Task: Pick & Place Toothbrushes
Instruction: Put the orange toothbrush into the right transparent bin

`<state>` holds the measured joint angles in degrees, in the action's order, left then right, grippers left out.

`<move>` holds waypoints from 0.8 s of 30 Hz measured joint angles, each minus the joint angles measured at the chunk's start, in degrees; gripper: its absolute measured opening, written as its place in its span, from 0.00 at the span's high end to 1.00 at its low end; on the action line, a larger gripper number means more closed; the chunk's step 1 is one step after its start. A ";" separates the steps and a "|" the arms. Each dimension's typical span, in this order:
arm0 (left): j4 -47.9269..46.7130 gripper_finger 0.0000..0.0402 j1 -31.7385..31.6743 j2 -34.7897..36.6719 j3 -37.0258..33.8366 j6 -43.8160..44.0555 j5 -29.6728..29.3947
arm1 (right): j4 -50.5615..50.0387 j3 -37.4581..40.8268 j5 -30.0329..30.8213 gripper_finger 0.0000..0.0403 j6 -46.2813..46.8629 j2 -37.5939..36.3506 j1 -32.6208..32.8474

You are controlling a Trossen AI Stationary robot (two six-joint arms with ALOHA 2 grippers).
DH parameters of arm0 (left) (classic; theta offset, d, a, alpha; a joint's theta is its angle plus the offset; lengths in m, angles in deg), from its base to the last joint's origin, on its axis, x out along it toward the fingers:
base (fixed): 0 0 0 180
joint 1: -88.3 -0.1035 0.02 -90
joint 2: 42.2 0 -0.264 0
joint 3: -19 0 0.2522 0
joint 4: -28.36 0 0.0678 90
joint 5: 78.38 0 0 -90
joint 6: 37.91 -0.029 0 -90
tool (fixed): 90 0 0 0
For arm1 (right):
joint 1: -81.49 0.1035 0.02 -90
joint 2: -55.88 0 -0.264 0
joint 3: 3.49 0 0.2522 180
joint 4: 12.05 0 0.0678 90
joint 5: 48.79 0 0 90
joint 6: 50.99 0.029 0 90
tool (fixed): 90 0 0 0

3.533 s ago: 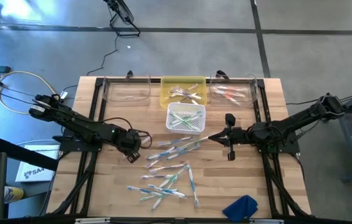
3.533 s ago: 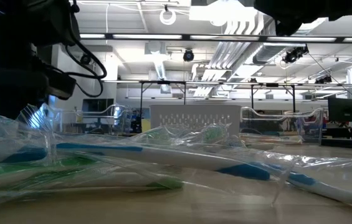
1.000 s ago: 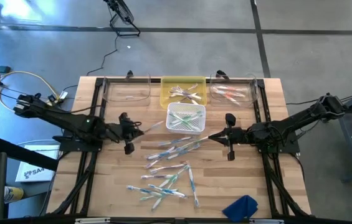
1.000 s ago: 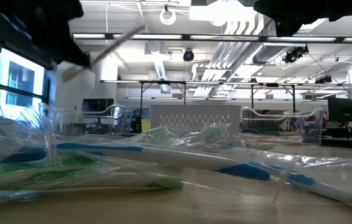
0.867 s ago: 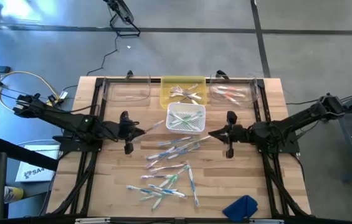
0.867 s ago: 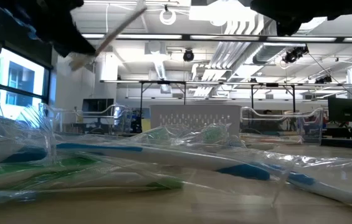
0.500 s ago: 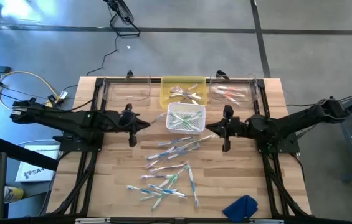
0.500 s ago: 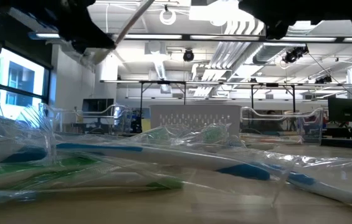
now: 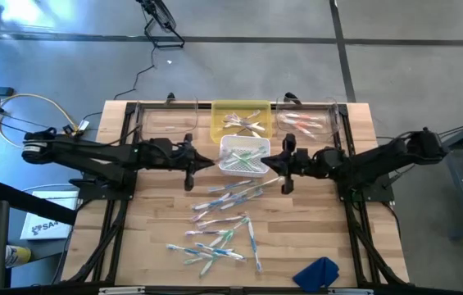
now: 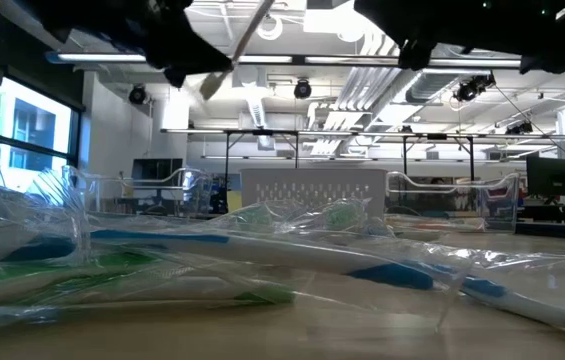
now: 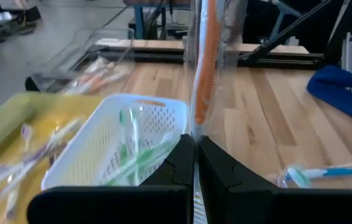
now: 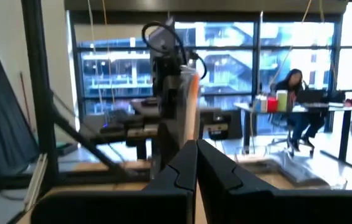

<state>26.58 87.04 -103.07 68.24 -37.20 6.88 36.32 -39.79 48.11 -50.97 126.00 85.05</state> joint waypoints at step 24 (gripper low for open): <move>-0.16 1.00 -0.35 -14.85 17.06 -6.69 3.91 | 1.12 -9.98 -0.49 0.55 -3.20 9.75 0.03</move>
<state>26.42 86.69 -117.92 85.30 -43.89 10.80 37.44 -49.77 47.62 -54.17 135.75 85.08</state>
